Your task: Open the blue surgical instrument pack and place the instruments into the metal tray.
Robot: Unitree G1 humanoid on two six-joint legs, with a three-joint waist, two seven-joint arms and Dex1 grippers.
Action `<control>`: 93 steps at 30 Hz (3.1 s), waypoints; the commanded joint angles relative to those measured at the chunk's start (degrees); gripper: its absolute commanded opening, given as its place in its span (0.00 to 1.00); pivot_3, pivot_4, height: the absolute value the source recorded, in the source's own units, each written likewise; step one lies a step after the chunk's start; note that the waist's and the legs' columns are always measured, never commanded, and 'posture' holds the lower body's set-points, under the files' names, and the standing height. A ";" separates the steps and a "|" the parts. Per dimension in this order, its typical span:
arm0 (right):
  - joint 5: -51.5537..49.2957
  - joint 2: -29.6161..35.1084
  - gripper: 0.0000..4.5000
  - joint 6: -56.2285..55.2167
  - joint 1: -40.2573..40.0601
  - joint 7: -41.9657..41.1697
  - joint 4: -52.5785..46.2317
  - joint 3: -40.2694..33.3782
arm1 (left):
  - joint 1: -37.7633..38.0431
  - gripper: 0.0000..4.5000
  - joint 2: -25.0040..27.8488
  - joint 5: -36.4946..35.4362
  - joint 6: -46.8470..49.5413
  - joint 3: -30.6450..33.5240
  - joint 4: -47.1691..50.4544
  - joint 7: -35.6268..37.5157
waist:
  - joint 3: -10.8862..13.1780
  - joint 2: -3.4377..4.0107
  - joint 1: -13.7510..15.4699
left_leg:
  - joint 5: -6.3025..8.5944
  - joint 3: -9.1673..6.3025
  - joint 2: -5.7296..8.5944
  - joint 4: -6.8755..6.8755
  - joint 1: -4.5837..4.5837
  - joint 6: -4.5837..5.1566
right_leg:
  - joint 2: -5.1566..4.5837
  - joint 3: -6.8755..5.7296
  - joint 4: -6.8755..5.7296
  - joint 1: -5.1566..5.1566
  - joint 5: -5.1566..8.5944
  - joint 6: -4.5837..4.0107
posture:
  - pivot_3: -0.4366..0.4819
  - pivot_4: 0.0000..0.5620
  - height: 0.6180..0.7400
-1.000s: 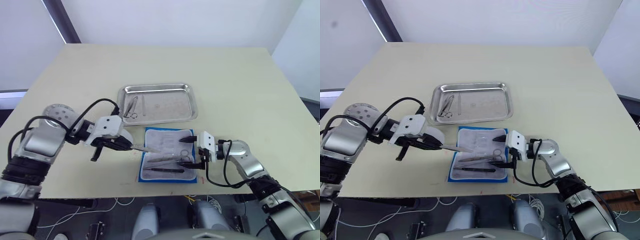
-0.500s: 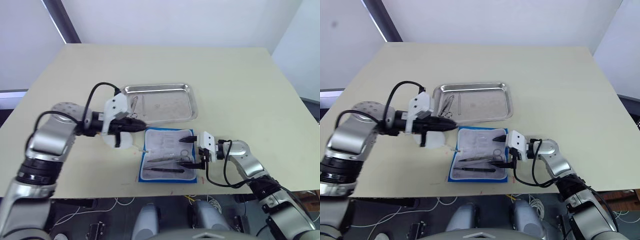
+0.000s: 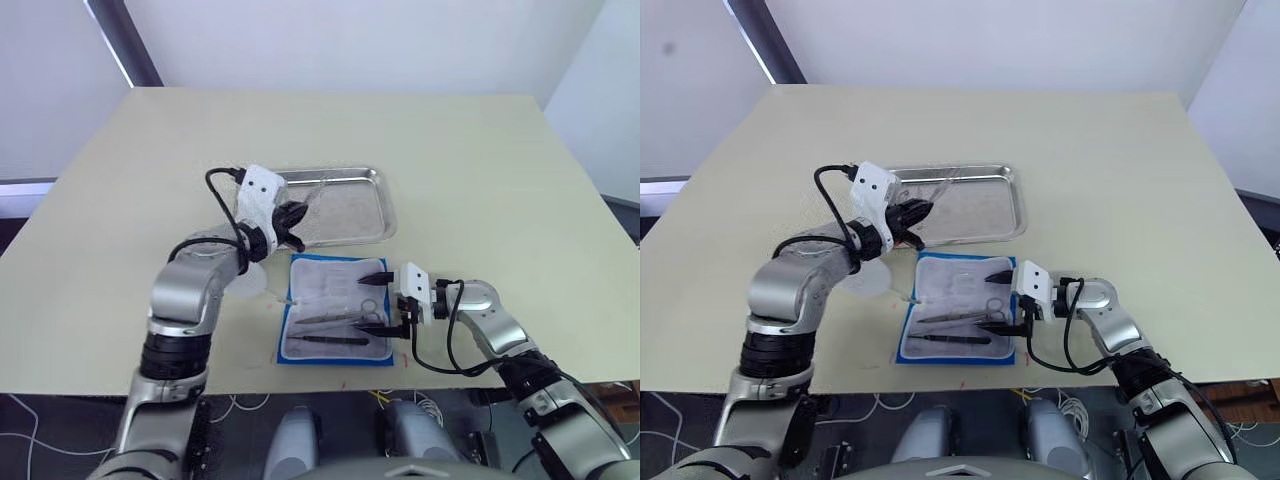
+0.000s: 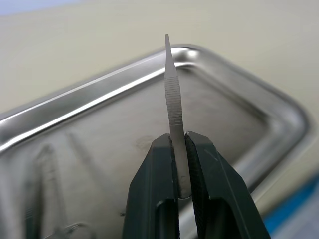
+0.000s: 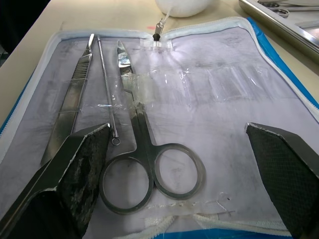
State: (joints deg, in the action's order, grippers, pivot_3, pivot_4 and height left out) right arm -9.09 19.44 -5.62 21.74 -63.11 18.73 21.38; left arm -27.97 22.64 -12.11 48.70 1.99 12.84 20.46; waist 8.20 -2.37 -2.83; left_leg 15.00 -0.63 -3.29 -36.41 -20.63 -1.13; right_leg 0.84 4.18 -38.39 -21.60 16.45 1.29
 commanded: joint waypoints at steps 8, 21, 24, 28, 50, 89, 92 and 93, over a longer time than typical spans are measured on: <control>5.55 1.16 1.00 2.91 -3.21 1.37 7.19 2.89 | -4.29 0.02 -11.64 7.37 0.46 -0.14 -5.01 -17.12 | -0.09 -0.09 0.05 | 0.00 0.00 0.01 0.00 0.01 -0.01 | 0.00 -0.02 0.00 0.02 -0.01 0.01 | 0.48 0.27 1.00; 5.56 1.42 1.00 2.71 -3.43 1.38 7.07 2.80 | -8.19 0.02 -20.15 10.50 1.93 3.82 -13.42 -30.05 | -0.10 -0.10 0.09 | 0.00 0.02 0.06 0.00 0.01 -0.02 | 0.01 -0.09 0.00 0.02 -0.06 0.09 | 0.48 0.27 1.00; 5.58 1.33 1.00 2.72 -3.43 1.38 7.02 2.87 | -8.43 0.02 -20.59 10.37 2.03 4.55 -14.18 -30.80 | -0.10 -0.10 0.09 | 0.00 0.03 0.06 0.00 0.01 -0.03 | 0.01 -0.10 0.00 0.02 -0.06 0.09 | 0.48 0.27 1.00; 5.58 1.28 1.00 2.66 -3.40 1.34 7.03 2.93 | -8.39 0.02 -20.81 10.24 2.31 4.92 -15.08 -30.76 | -0.10 -0.09 0.09 | 0.00 0.03 0.06 0.00 0.01 -0.04 | 0.01 -0.12 0.00 0.02 -0.06 0.09 | 0.48 0.27 1.00; 5.62 1.19 1.00 2.59 -3.53 1.71 7.12 2.83 | -8.11 0.02 -20.76 9.08 3.65 7.07 -16.50 -29.38 | -0.10 -0.08 0.09 | -0.05 0.04 0.07 0.00 0.01 -0.13 | 0.01 -0.16 0.00 0.02 -0.06 0.09 | 0.48 0.27 1.00; 5.64 0.64 1.00 2.59 -3.74 2.15 7.11 2.97 | -6.74 0.64 -17.52 7.20 2.09 5.24 -12.68 -22.88 | -0.10 -0.01 -0.01 | -0.08 0.01 0.07 0.02 0.00 -0.19 | 0.02 -0.19 0.00 0.01 -0.06 0.09 | 0.48 0.27 1.00; 5.61 0.65 1.00 2.54 -3.65 2.08 7.22 2.93 | -5.24 0.64 -14.96 6.09 -0.01 3.87 -9.83 -18.13 | -0.09 -0.01 -0.03 | -0.08 0.00 0.07 0.02 0.00 -0.21 | 0.01 -0.17 0.01 0.01 -0.06 0.09 | 0.48 0.27 1.00; 5.57 0.65 1.00 2.53 -3.60 2.05 7.27 2.89 | -4.65 0.64 -14.17 5.60 -0.85 3.57 -8.91 -16.43 | -0.08 0.00 -0.05 | -0.08 0.00 0.07 0.02 -0.01 -0.21 | 0.01 -0.18 0.01 0.00 -0.05 0.09 | 0.48 0.27 1.00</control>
State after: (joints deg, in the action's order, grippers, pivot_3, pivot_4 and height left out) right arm -9.06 19.40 -5.70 21.73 -62.95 18.74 21.36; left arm -32.24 8.07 -5.81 49.88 6.50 0.37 1.91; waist 8.12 -2.37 -2.88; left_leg 14.91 -0.64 -3.22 -36.39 -20.64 -1.36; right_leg 0.85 4.02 -38.38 -21.60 16.40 1.38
